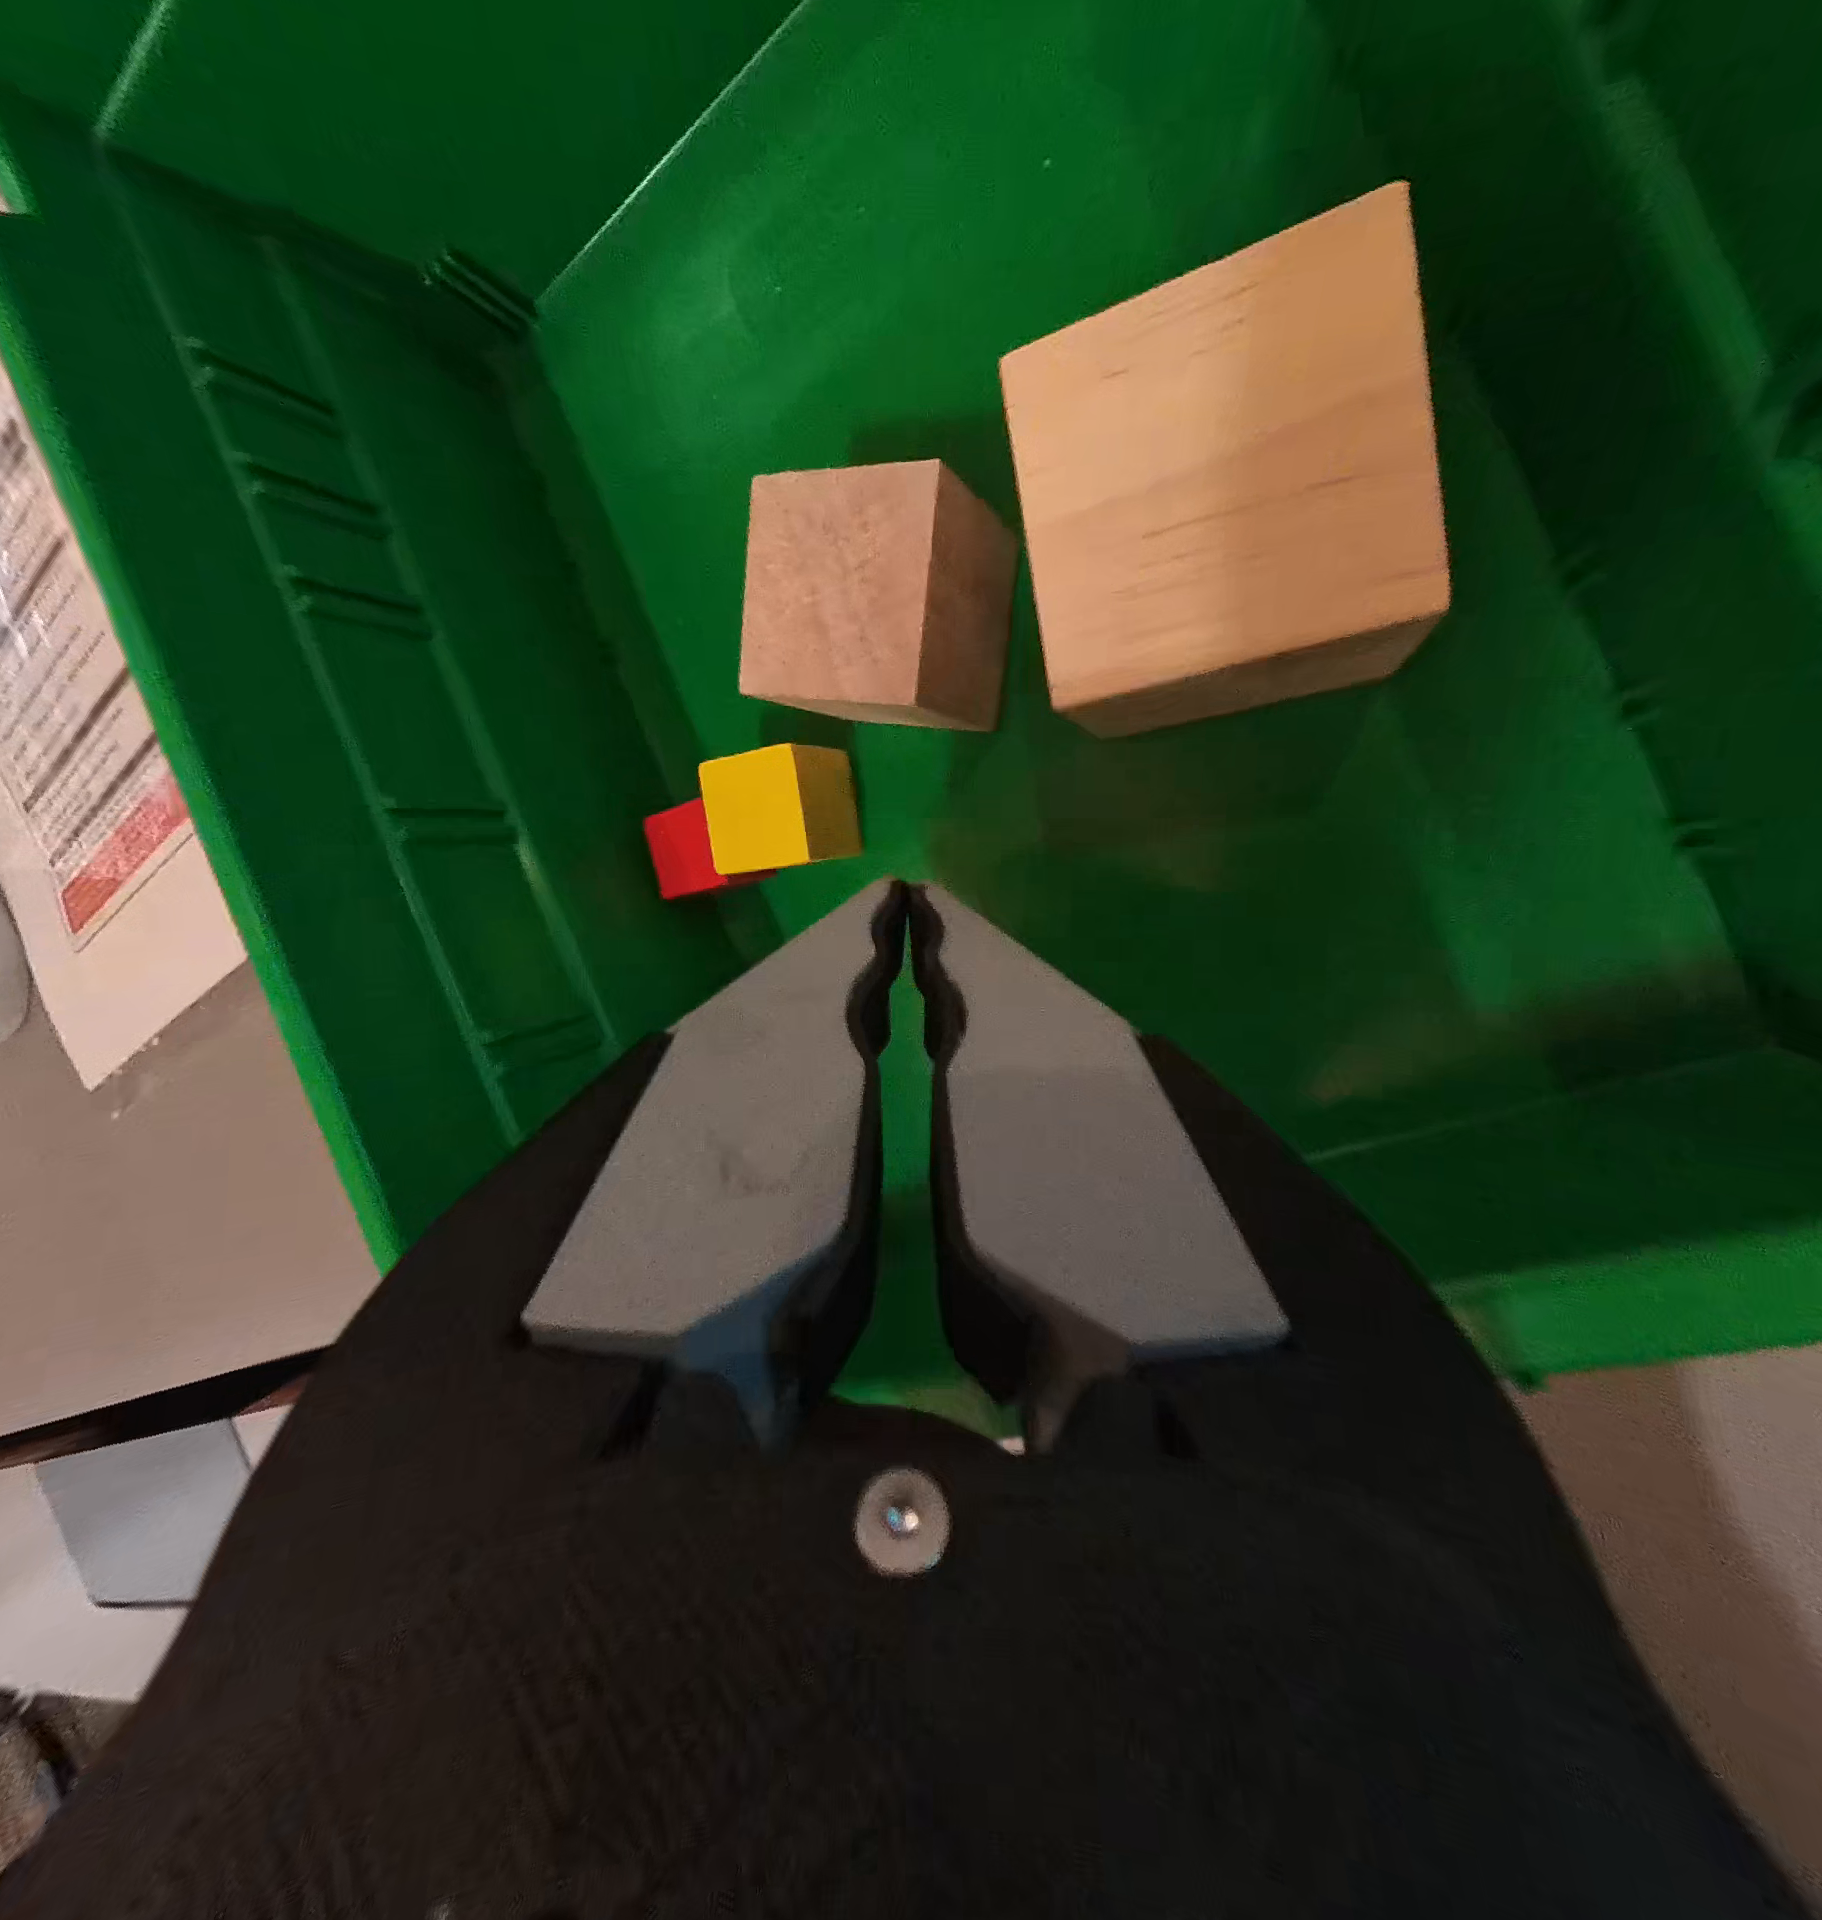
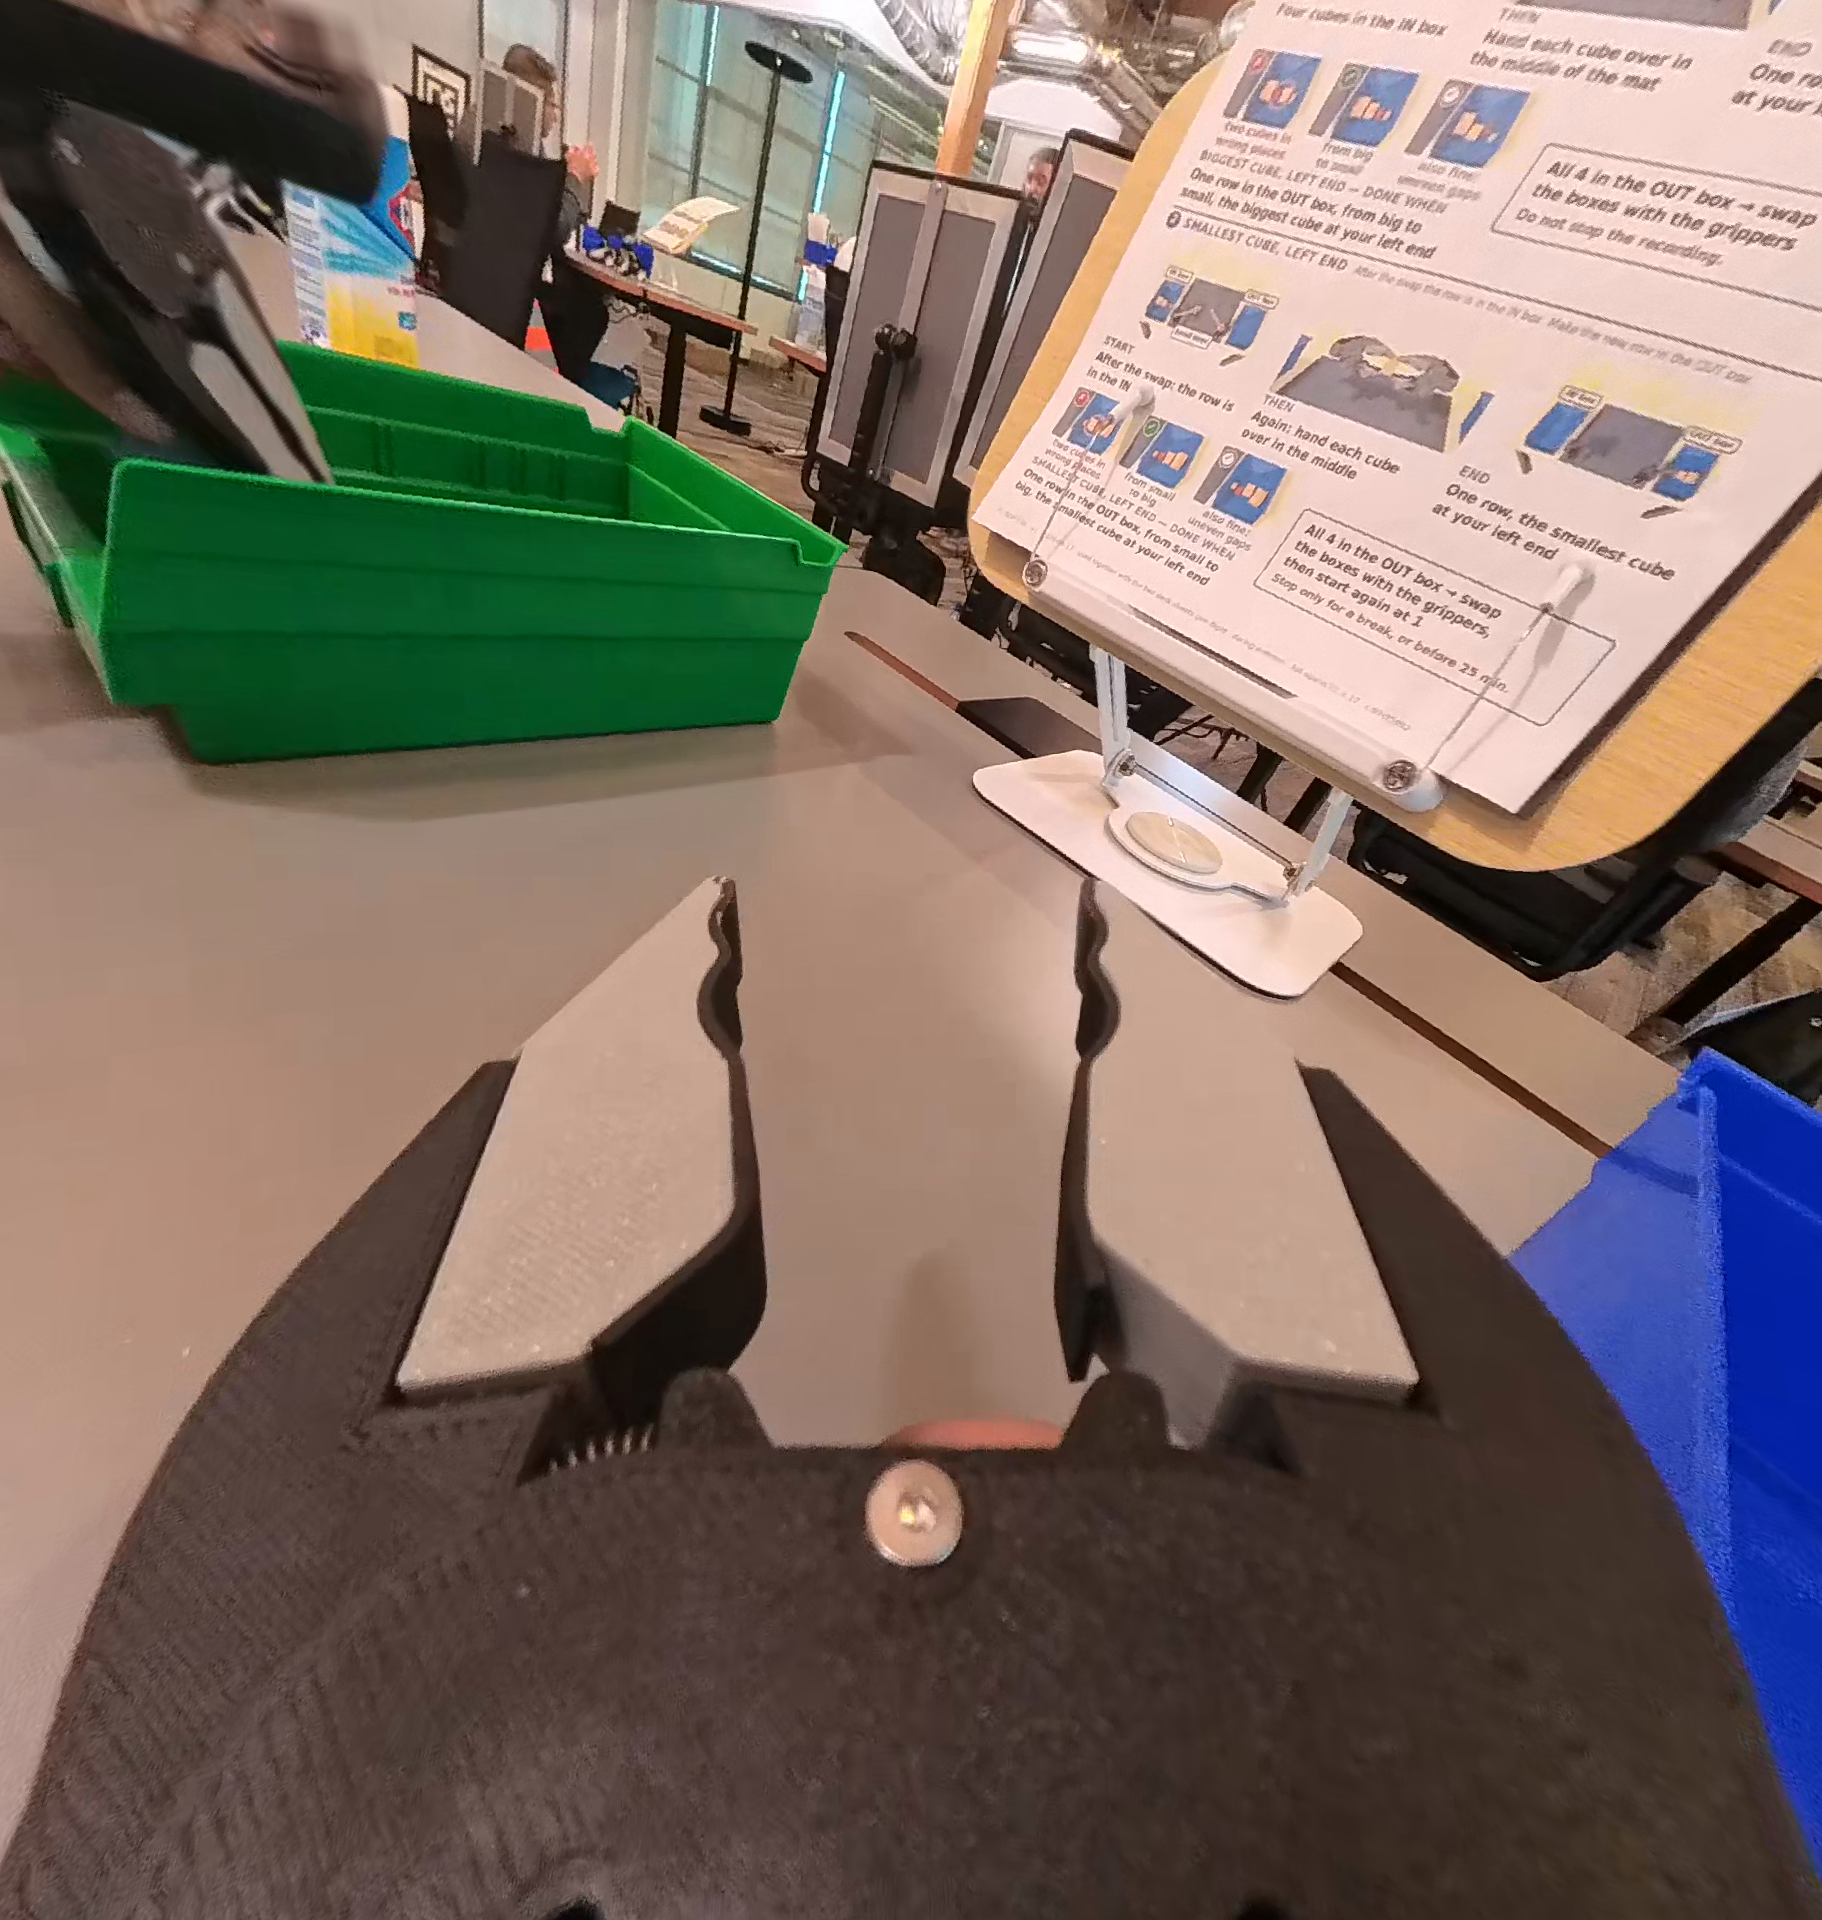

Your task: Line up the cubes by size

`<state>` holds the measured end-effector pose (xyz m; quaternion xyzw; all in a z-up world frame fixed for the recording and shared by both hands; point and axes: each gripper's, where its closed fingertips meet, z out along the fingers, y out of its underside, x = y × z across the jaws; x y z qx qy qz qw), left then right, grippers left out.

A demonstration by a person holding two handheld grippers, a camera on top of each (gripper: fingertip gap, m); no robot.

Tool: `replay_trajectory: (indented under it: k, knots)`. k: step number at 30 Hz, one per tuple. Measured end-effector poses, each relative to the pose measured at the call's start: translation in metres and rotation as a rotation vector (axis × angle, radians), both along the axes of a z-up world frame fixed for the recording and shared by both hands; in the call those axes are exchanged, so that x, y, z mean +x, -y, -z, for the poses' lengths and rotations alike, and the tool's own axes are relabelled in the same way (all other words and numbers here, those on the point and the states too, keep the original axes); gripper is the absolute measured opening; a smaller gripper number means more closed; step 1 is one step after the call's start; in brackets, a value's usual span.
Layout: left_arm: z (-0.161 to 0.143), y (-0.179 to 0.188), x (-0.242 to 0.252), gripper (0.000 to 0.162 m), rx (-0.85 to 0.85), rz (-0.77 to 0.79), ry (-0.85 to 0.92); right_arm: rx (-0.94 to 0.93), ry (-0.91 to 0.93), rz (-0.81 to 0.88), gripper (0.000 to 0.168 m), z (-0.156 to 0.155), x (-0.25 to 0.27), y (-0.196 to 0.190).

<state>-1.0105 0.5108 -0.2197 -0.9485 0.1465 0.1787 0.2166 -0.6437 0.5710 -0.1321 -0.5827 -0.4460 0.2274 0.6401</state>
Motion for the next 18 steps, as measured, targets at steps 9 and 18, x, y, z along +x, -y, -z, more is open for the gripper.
replay_trajectory:
  k: [9, 18]
  knots:
    - [-0.002, -0.069, -0.021, 0.0, 0.125, -0.083, -0.134, 0.019, 0.0, 0.008, 0.062, -0.002, 0.003, -0.001]
    - [0.022, -0.009, -0.016, 0.0, -0.283, 0.062, -0.242, 0.023, -0.022, -0.025, 0.062, -0.01, 0.0, 0.008]
